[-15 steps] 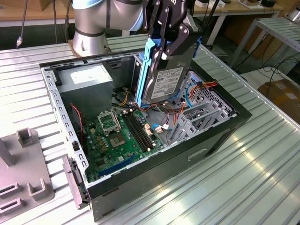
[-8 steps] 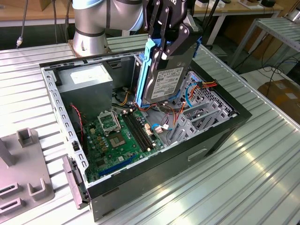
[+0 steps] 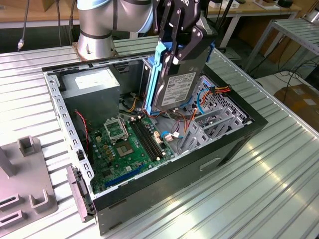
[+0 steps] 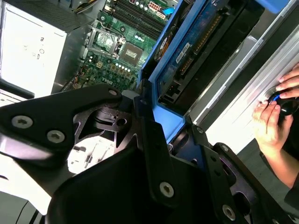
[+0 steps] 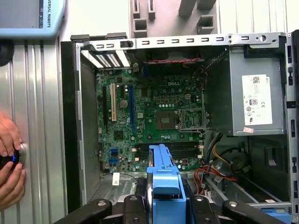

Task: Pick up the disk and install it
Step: 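Insert the disk into the insertion slot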

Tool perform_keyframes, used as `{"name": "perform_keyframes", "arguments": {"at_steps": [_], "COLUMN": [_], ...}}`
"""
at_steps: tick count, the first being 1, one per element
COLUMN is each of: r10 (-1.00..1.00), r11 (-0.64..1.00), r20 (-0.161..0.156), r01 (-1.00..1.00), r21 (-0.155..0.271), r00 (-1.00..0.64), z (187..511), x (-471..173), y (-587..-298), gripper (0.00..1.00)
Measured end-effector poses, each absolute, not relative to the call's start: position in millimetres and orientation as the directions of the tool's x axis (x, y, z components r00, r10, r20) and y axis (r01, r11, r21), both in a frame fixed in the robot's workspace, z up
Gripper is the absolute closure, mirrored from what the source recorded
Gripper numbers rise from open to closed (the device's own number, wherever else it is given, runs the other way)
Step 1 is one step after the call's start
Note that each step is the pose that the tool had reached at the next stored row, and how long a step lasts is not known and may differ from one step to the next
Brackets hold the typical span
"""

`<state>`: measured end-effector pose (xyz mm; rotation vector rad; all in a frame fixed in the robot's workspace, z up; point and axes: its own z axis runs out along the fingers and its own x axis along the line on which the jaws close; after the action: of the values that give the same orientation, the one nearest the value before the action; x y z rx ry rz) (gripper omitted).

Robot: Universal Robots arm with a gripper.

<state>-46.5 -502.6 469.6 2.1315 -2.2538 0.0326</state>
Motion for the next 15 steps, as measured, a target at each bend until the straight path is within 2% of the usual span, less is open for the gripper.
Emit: {"name": "perform_keyframes", "arguments": {"at_steps": [11,15], "r10": [-0.998,-0.998], "r11": [0.056,0.056], "r20": [0.043,0.043], "r01": [-0.998,-0.998], "r21": [0.012,0.012], "r00": [-0.055,-0.056], "z": [468.4,467.1], "x": [-45.7,-39.0], "y": [-533.4,-535.9], "gripper": [0.63,0.63]}}
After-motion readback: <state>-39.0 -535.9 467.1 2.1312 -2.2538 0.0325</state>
